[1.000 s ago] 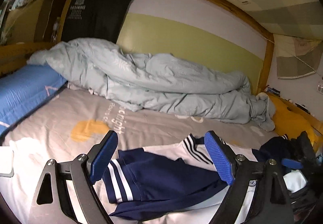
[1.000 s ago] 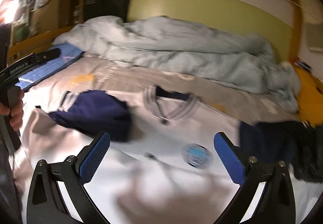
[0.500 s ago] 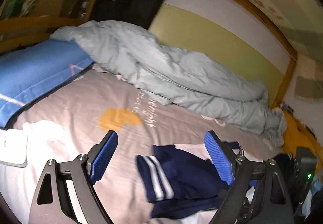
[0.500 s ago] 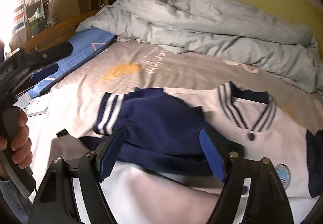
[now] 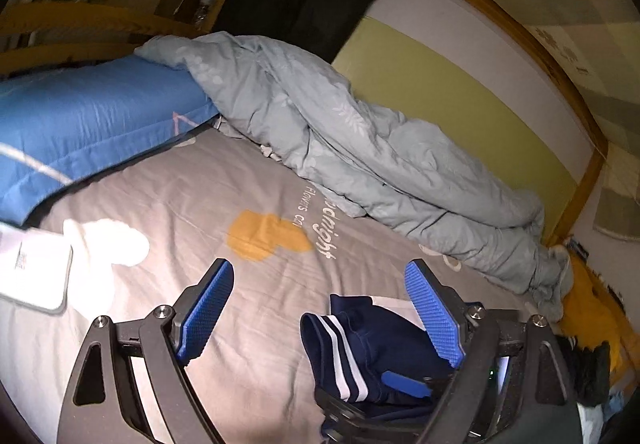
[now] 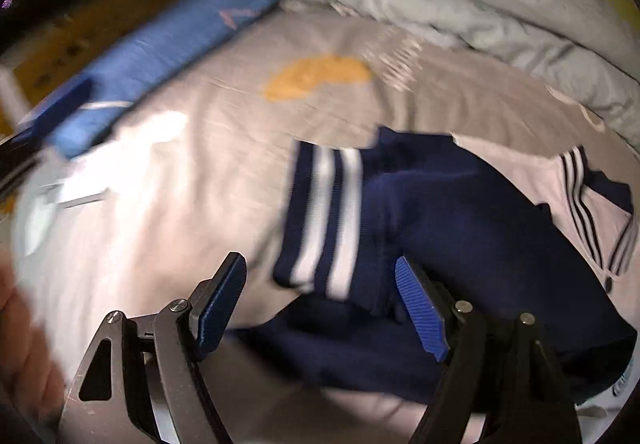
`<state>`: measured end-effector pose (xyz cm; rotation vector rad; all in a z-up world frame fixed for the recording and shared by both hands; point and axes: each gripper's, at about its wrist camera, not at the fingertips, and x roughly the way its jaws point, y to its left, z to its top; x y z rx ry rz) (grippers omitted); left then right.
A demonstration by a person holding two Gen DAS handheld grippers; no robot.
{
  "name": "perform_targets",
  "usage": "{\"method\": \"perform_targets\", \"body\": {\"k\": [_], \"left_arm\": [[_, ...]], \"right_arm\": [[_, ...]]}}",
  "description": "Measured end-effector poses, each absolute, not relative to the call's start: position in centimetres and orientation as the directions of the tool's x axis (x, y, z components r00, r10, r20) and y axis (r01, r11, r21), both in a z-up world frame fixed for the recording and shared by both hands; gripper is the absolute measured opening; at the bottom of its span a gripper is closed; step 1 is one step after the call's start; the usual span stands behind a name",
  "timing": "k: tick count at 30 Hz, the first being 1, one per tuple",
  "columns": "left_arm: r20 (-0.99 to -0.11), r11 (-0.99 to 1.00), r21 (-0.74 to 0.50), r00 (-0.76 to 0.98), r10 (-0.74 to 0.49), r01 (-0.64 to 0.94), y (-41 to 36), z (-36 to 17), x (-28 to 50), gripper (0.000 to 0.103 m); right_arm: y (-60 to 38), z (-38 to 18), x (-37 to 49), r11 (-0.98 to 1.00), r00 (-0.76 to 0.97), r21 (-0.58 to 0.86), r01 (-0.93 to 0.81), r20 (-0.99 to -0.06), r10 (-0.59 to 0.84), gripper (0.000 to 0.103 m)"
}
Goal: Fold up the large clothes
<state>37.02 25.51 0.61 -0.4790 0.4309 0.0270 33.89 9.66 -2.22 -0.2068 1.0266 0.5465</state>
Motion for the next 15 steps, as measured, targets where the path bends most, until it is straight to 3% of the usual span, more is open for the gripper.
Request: {"method": "perform_targets", "body": {"k": [3, 4, 5, 6, 7, 10, 15], "left_arm": [[-0.418, 0.899, -0.416, 0.907, -0.054, -0.138, 25.1, 0.5, 37.2, 0.089], [-0.418, 0.900, -0.413, 0.907, -0.049, -0.142, 25.1, 0.5, 37.3, 0.089], [-0.417, 0.900, -0.413, 0.907, -0.052, -0.138, 25.0, 0.5, 37.3, 0.089], [-0.417, 0.900, -0.415, 0.907, -0.055, -0.136, 25.1, 0.5, 37.3, 0.089], [-0.417, 0.900, -0.414, 0.907, -0.055, -0.136, 25.1, 0.5, 37.3, 0.089], [-0.424, 0.904, -0.405, 0.904, -0.053, -0.138, 24.9, 0.4, 37.4, 0.089], [-0.444, 0.923, -0.360, 0.895, -0.040, -0.137, 23.4, 0.2, 37.8, 0.089]], "right_arm": [[9.9, -3.4, 35.5, 0.880, 0.371, 0.085, -0.468, -0.885, 0.282, 0.078], [9.6, -3.5, 35.7, 0.883, 0.379, 0.090, -0.460, -0.880, 0.287, 0.069], [9.1, -3.4, 35.8, 0.885, 0.388, 0.095, -0.455, -0.874, 0.293, 0.053], [8.3, -3.2, 35.9, 0.891, 0.401, 0.105, -0.442, -0.865, 0.302, 0.047], [7.2, -2.6, 35.8, 0.895, 0.420, 0.129, -0.427, -0.848, 0.323, 0.027], [4.2, -0.4, 35.3, 0.894, 0.482, 0.150, -0.422, -0.798, 0.362, 0.026], [-0.6, 3.0, 34.2, 0.909, 0.604, -0.006, -0.417, -0.749, 0.272, 0.016]]}}
